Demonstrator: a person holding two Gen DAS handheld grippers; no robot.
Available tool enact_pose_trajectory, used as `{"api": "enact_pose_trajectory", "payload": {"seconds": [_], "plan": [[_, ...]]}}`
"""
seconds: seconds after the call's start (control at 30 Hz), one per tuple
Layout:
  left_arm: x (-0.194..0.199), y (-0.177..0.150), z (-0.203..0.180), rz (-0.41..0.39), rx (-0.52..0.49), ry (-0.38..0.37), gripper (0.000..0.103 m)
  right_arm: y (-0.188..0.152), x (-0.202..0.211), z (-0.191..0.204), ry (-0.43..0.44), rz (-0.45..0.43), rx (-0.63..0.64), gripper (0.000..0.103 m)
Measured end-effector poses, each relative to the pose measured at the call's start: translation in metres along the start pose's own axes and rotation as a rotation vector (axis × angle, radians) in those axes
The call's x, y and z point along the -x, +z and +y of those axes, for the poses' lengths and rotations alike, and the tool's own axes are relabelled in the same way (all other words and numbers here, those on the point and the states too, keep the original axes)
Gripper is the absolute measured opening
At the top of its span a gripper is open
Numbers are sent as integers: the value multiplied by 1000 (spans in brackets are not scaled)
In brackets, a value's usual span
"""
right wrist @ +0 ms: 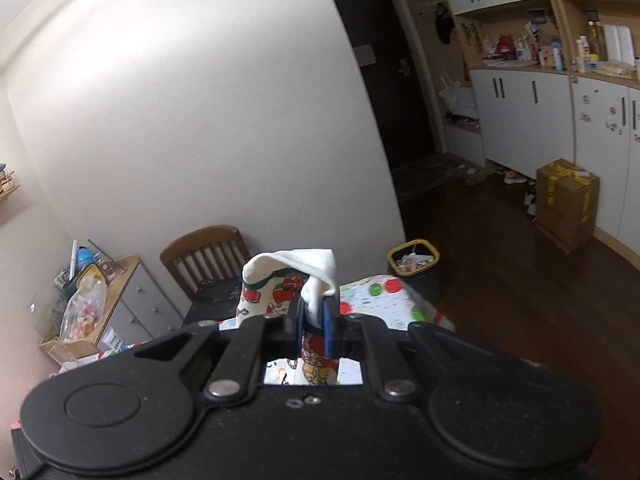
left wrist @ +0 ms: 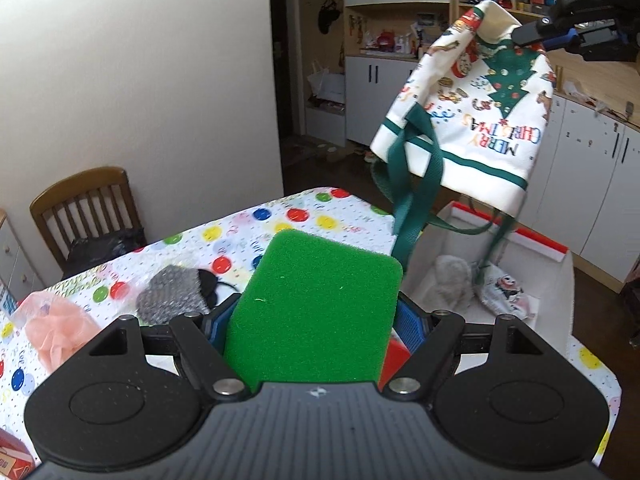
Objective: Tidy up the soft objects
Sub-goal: 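Carry the green sponge and Christmas tote bag with both tools into the red box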
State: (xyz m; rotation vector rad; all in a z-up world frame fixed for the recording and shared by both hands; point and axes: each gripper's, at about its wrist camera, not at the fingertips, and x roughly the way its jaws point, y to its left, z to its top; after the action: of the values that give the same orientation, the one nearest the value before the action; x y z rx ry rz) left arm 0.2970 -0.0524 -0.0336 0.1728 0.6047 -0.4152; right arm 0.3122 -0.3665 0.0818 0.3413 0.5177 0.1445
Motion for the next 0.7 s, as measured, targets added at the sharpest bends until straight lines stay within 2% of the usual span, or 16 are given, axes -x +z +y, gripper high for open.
{"api": "enact_pose_trajectory", "payload": {"seconds": [0.3, 0.5, 0.7], "plan": [[0, 13, -47, -8, -39, -37, 78, -20, 28, -58, -39, 11, -59, 9], [-12, 19, -85, 12, -81, -67, 78, -41, 18, -95, -63, 66, -93, 9], [-41, 17, -124, 82, -94, -97, 78, -65, -5, -120, -75, 141, -122, 9]]}}
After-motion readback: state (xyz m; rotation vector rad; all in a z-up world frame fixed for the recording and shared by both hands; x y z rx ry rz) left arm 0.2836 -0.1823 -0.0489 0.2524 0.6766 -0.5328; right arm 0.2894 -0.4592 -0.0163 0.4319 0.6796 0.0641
